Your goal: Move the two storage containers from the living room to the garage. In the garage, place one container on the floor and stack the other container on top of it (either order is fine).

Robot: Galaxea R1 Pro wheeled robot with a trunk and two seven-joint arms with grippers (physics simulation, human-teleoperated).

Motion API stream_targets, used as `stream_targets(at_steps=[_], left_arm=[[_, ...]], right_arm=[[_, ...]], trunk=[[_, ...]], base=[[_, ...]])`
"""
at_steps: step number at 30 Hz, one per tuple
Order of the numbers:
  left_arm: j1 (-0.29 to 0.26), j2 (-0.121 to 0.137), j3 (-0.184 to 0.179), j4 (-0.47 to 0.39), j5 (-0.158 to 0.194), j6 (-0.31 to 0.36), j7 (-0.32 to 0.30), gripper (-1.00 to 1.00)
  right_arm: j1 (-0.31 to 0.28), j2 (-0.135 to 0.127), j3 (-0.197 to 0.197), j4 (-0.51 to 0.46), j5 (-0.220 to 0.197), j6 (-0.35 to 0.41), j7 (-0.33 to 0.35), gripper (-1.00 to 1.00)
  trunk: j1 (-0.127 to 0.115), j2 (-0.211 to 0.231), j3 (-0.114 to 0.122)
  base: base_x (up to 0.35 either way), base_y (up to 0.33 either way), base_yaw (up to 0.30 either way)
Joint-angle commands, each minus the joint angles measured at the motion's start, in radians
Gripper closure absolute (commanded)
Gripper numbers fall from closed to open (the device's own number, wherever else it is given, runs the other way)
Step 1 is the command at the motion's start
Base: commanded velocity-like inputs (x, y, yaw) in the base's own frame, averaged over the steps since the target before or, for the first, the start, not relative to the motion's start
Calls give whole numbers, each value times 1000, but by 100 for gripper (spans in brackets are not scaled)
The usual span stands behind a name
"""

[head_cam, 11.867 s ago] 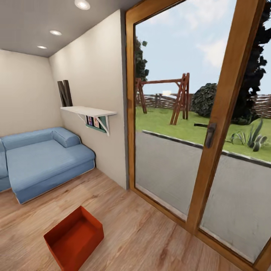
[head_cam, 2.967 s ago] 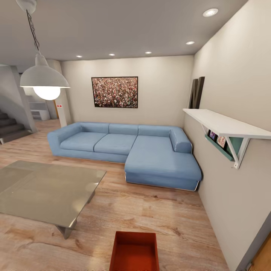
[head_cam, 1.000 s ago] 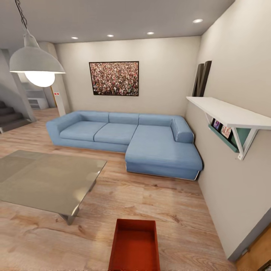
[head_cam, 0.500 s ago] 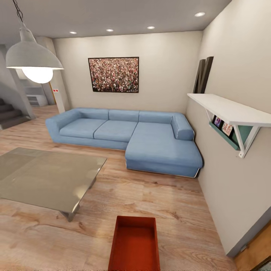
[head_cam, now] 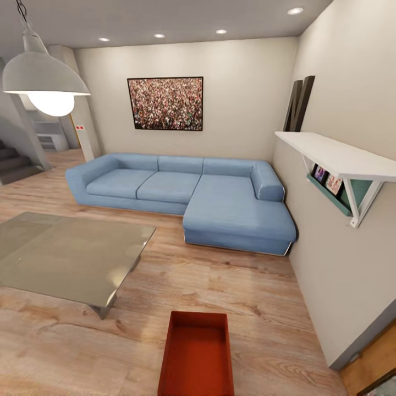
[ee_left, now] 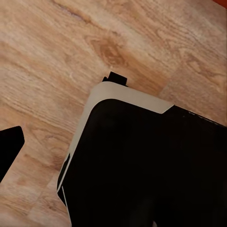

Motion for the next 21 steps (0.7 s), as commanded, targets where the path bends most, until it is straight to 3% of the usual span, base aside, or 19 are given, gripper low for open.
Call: stream_targets(at_steps=[1, 21], left_arm=[[0, 0, -9, 0, 7, -2, 3, -100], [0, 0, -9, 0, 7, -2, 3, -100]], right_arm=[[-1, 1, 6, 3, -3, -6, 0, -100], [-1, 1, 2, 5, -12, -6, -14, -100]], trunk=[[0, -1, -3], [0, -1, -35]], base=[[0, 0, 0], [0, 0, 0]])
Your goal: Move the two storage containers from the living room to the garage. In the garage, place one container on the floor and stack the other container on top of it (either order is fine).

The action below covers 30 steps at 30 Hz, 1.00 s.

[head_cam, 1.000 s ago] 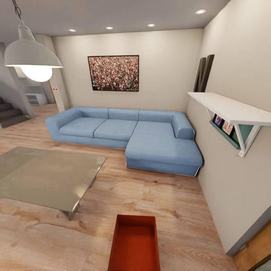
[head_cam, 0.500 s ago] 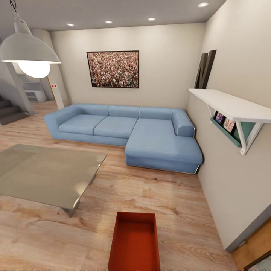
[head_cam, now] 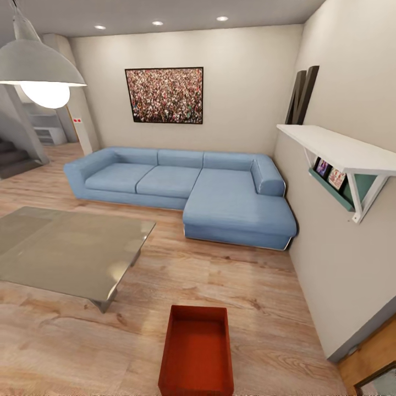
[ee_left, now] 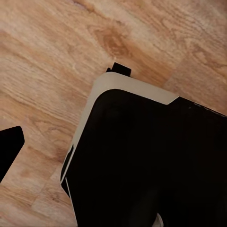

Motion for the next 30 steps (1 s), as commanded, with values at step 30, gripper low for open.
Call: stream_targets(at_steps=[30], left_arm=[[0, 0, -8, 0, 7, -2, 3, -100]], right_arm=[[-1, 3, 8, 3, 2, -5, 14, -100]], trunk=[[0, -1, -50]], base=[[0, 0, -20]])
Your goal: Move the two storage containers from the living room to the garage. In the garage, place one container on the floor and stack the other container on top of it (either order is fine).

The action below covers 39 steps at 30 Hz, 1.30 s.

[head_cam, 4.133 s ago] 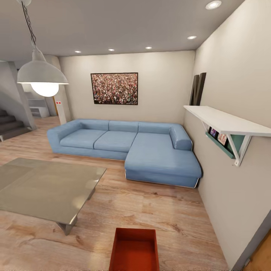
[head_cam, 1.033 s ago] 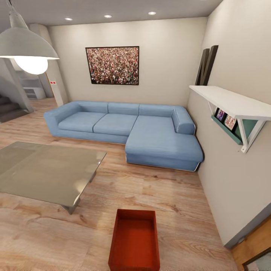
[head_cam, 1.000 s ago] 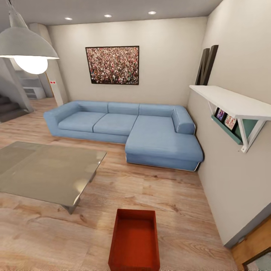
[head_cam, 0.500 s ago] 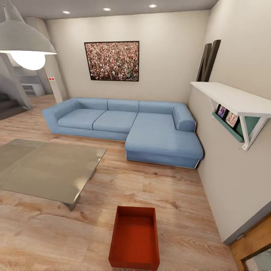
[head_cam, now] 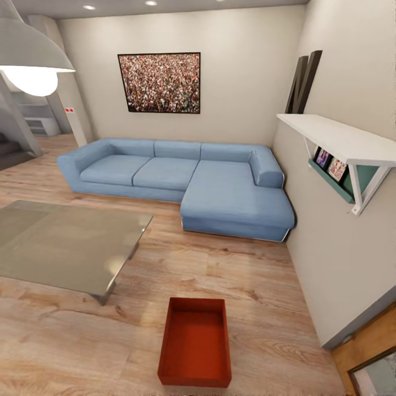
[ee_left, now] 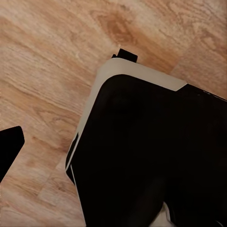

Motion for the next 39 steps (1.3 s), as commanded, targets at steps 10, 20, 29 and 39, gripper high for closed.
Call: stream_targets(at_steps=[10, 20, 29, 39], left_arm=[[0, 0, -9, 0, 7, -2, 3, -100], [0, 0, -9, 0, 7, -2, 3, -100], [0, 0, -9, 0, 7, -2, 3, -100], [0, 0, -9, 0, 7, -2, 3, -100]], right_arm=[[-1, 2, 6, 3, -4, -6, -4, -100], [-1, 2, 6, 3, -4, -6, -2, -100], [-1, -1, 6, 3, -2, -9, -2, -100], [-1, -5, 9, 2, 3, -10, -1, -100]], trunk=[[0, -1, -17], [0, -1, -34], [0, -1, -48], [0, -1, -64]], base=[[0, 0, -93], [0, 0, -95], [0, 0, -82], [0, 0, -11]])
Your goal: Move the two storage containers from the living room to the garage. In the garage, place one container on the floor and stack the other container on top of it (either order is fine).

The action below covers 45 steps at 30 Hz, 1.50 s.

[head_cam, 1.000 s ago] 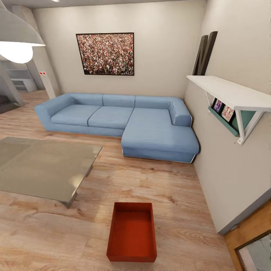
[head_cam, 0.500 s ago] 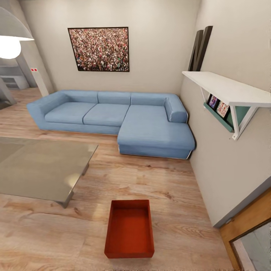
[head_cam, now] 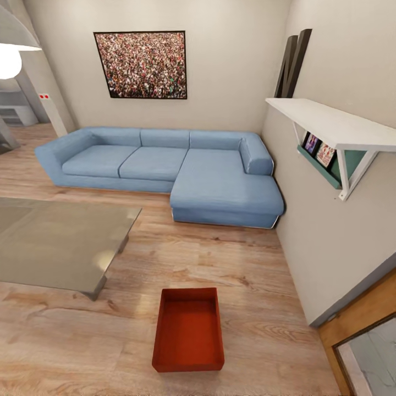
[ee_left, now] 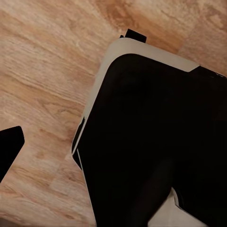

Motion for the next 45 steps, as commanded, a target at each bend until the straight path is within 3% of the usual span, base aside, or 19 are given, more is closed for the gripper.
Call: stream_targets(at_steps=[1, 39, 45], left_arm=[[0, 0, -9, 0, 7, -2, 3, -100], [0, -3, -3, 0, 16, -2, 3, -100], [0, -2, -4, 0, 16, -2, 3, -100]], right_arm=[[-1, 0, 6, 3, -3, -6, -1, -100], [-1, -6, 7, 3, -2, -3, -5, -100], [-1, -2, 7, 3, -2, -3, -11, -100]], trunk=[[0, -1, -3], [0, -1, -35], [0, -1, -35]], base=[[0, 0, -13], [0, 0, 20], [0, 221, 1]])
